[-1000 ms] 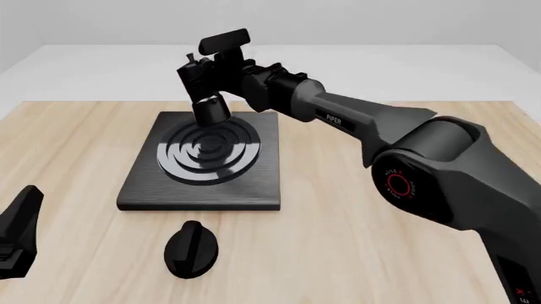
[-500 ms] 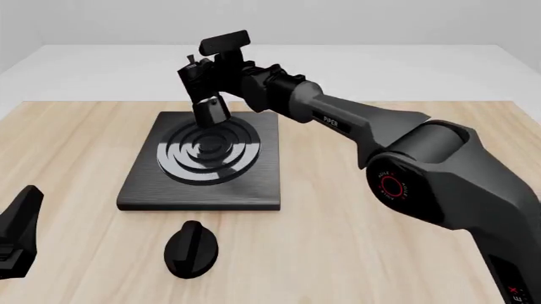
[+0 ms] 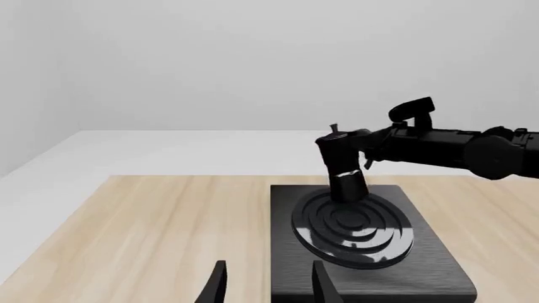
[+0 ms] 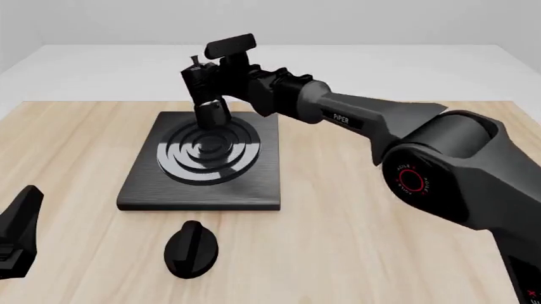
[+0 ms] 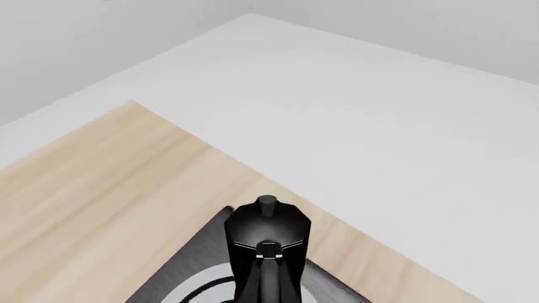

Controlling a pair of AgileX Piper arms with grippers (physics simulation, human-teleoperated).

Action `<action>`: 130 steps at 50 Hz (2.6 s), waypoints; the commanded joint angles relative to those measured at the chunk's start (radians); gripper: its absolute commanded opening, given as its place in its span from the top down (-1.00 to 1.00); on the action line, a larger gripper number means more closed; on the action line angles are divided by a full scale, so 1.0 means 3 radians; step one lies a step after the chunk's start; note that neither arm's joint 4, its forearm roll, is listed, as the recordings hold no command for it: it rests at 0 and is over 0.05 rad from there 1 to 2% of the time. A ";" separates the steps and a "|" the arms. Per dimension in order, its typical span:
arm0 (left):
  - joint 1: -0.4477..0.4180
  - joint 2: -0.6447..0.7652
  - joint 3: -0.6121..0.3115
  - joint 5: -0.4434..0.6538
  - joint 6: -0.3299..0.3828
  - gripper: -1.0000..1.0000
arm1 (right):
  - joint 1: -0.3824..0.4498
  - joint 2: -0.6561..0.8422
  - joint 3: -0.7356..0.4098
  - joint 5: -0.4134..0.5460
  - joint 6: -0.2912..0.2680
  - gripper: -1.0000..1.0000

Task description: Put both moka pots on the stove.

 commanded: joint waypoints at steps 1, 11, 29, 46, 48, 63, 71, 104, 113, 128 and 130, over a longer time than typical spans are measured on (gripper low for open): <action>0.0000 0.0000 0.0000 0.0000 -0.0001 -1.00 | -0.0039 -0.0212 0.0494 -0.0174 0.0036 1.00; 0.0000 0.0000 0.0000 0.0000 0.0000 -1.00 | -0.0038 -0.0331 0.0801 -0.0284 0.0066 1.00; 0.0000 0.0000 0.0000 0.0000 0.0000 -1.00 | 0.0023 -0.0426 0.1144 -0.0419 0.0083 1.00; -0.0001 0.0000 0.0000 0.0000 0.0000 -1.00 | 0.0022 -0.0420 0.1239 -0.0447 0.0103 1.00; 0.0000 0.0000 0.0000 0.0000 0.0000 -1.00 | 0.0028 -0.0419 0.1243 -0.0447 0.0110 1.00; -0.0001 0.0000 0.0000 0.0000 0.0000 -1.00 | 0.0034 -0.0392 0.1280 -0.0488 0.0104 1.00; 0.0000 -0.0001 0.0000 0.0000 0.0000 -1.00 | 0.0048 -0.0389 0.1312 -0.0508 0.0119 1.00; 0.0000 0.0000 0.0000 0.0000 -0.0001 -1.00 | 0.0148 -0.0381 0.1344 -0.0461 0.0321 -1.00; 0.0000 -0.0001 0.0000 0.0000 0.0000 -1.00 | 0.0089 -0.0480 0.1518 -0.0513 0.0300 -1.00; 0.0000 0.0001 0.0000 0.0000 0.0000 -1.00 | 0.0114 -0.1058 0.2465 -0.0907 0.0413 -1.00; 0.0000 0.0000 0.0000 0.0000 -0.0001 -1.00 | 0.0107 -0.1130 0.2580 -0.0956 0.0398 -1.00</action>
